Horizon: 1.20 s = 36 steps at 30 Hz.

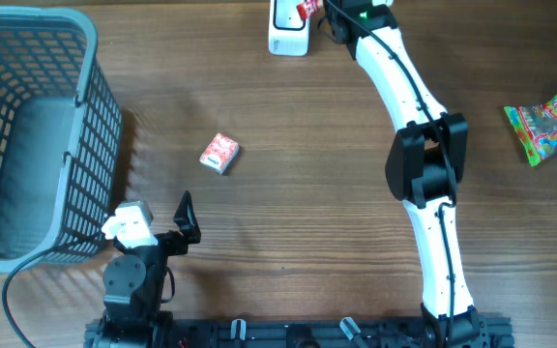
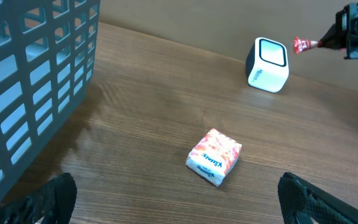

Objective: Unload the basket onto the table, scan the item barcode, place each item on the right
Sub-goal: 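Hold the Nescafé stick in front of the scanner, turning it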

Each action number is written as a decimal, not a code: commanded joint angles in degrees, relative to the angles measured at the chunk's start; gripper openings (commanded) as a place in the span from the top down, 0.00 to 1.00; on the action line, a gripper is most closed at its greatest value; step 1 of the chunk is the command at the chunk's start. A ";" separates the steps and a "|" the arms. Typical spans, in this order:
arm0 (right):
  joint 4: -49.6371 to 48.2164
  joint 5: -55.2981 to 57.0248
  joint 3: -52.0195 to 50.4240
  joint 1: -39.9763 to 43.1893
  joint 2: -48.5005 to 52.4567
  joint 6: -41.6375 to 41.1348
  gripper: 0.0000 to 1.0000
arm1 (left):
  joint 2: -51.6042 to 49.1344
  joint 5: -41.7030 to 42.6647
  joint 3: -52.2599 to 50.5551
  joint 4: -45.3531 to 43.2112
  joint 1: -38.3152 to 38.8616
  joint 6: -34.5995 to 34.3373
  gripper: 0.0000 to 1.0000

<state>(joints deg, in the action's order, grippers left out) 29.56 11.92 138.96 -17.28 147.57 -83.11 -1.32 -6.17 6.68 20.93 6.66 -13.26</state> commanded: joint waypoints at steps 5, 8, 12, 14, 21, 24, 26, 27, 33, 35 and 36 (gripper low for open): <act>-0.20 4.98 0.81 -4.13 2.08 -10.10 0.95 | 0.17 -0.35 -0.35 -0.22 0.22 -0.70 0.00; -0.74 9.62 0.81 -5.38 2.14 -10.75 0.95 | 0.17 -0.35 -0.35 -0.22 0.22 -0.70 0.00; -1.68 11.50 0.81 -5.42 3.13 -12.33 0.95 | 0.17 -0.35 -0.35 -0.22 0.22 -0.70 0.00; -1.97 11.08 0.81 -5.18 4.68 -13.81 0.95 | 0.17 -0.35 -0.35 -0.22 0.22 -0.70 0.00; -2.91 10.14 0.81 -4.11 6.56 -16.55 0.95 | 0.17 -0.35 -0.35 -0.22 0.22 -0.70 0.00; -2.64 9.46 0.81 -3.98 6.62 -18.69 0.95 | 0.17 -0.35 -0.35 -0.22 0.22 -0.70 0.00; -2.89 5.05 0.81 -4.09 6.62 -18.95 0.95 | 0.17 -0.35 -0.35 -0.22 0.22 -0.70 0.00; -2.71 3.48 0.83 -4.11 6.62 -18.60 0.95 | 0.17 -0.35 -0.35 -0.22 0.22 -0.70 0.00; 3.34 -19.63 0.83 -4.09 6.45 -33.33 0.95 | 0.17 -0.35 -0.35 -0.22 0.22 -0.70 0.00; 2.21 -21.94 0.83 -4.15 6.45 -35.56 0.95 | 0.17 -0.35 -0.35 -0.22 0.22 -0.70 0.00; -0.48 -22.29 0.83 -4.44 6.45 -35.56 0.95 | 0.17 -0.35 -0.35 -0.22 0.22 -0.70 0.00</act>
<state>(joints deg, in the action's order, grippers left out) 31.86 -0.51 139.79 -18.98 153.01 -113.08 -1.32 -6.17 6.68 20.93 6.66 -13.26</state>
